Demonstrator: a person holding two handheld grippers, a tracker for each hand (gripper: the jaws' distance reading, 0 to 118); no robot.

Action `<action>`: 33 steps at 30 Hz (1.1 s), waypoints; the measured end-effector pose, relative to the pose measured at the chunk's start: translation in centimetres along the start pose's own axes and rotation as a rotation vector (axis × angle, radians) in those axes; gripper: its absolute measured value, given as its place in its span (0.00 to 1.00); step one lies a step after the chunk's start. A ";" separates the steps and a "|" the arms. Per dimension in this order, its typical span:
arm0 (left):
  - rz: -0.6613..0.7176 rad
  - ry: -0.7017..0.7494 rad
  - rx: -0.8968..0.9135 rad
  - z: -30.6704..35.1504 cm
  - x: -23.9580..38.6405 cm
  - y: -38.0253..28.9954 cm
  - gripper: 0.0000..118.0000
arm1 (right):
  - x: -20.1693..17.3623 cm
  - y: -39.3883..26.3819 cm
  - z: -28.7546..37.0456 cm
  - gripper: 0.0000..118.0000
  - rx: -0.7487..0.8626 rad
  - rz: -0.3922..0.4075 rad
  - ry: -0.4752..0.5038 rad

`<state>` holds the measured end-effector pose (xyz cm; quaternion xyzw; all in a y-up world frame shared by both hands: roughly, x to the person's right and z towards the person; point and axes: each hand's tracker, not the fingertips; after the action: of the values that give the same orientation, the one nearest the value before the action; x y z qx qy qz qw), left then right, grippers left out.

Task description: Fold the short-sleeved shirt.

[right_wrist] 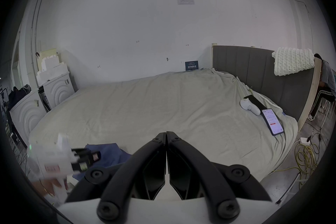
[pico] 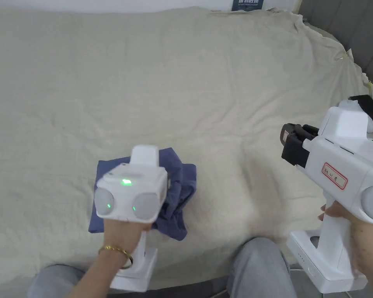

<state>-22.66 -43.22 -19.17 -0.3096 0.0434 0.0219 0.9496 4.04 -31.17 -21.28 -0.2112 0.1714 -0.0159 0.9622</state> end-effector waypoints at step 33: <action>0.235 0.082 0.260 8.8 -13.2 5.5 0.00 | -11.8 0.7 -2.9 0.00 0.118 0.069 0.115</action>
<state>-35.60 -33.81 -14.07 -0.1778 0.1206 0.1145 0.9699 -8.03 -30.50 -20.18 -0.1467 0.2324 -0.0050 0.9615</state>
